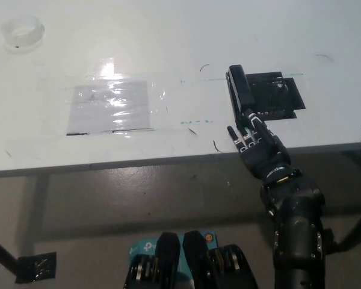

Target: A stapler is kept infront of the robot on the black mark on the desk and the robot uses its right hand to lift the top of the stapler to open it

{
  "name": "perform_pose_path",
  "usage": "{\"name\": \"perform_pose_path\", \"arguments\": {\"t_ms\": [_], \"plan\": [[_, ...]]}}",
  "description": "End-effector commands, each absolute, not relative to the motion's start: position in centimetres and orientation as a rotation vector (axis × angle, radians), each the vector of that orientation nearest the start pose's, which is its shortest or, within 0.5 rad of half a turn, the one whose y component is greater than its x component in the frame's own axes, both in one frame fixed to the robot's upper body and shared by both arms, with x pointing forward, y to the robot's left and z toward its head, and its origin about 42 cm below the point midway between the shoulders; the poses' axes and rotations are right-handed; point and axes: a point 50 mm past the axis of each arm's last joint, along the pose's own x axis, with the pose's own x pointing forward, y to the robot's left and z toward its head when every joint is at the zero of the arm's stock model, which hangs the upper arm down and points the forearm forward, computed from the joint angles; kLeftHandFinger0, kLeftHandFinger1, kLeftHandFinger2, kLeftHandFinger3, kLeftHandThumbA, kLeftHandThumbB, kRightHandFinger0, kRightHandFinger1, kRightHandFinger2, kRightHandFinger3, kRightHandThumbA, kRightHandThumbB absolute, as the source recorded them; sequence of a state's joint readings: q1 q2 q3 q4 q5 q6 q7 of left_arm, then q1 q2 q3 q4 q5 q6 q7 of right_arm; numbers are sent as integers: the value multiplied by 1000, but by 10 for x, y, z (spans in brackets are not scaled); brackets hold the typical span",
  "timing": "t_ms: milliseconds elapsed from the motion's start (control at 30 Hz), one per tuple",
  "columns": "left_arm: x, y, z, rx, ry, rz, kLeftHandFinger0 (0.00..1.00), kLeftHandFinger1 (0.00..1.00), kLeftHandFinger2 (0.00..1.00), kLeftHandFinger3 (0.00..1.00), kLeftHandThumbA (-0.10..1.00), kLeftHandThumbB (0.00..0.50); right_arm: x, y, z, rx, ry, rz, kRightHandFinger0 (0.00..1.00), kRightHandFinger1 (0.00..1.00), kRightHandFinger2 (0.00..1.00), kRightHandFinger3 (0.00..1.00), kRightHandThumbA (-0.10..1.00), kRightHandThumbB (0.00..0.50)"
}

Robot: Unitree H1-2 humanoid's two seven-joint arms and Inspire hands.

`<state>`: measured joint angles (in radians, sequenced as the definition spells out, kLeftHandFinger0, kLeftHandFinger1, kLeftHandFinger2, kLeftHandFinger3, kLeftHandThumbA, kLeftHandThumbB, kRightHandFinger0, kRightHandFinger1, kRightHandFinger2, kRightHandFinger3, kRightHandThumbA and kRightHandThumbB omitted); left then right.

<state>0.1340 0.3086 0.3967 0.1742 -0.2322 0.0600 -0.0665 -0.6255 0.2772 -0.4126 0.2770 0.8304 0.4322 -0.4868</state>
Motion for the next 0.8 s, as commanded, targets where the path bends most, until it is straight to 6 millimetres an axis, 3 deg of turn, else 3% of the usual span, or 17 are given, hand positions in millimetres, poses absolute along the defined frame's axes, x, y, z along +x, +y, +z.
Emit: {"name": "perform_pose_path", "arguments": {"t_ms": [0,300,400,500,667,767], "plan": [[203,440,70,65,205,395,399,490,630,777,1000,135,457,-115,221,1142,303,-101,789,861,916,1000,600,0],[197,436,66,52,219,393,405,491,625,782,1000,126,476,-111,248,1108,255,-51,728,825,877,1000,584,0],[196,436,65,47,221,396,419,511,661,794,1000,131,489,-111,262,1093,237,-37,728,844,887,1000,591,0],[195,437,64,52,222,400,411,496,641,775,1000,135,498,-113,281,1081,207,-16,743,811,839,1000,608,0],[193,436,65,54,229,405,449,520,653,782,1000,128,510,-114,311,1067,150,-8,685,751,781,988,565,0],[193,436,67,55,234,411,458,523,644,778,1000,119,513,-113,324,1061,112,15,683,782,828,1000,567,0]]}}
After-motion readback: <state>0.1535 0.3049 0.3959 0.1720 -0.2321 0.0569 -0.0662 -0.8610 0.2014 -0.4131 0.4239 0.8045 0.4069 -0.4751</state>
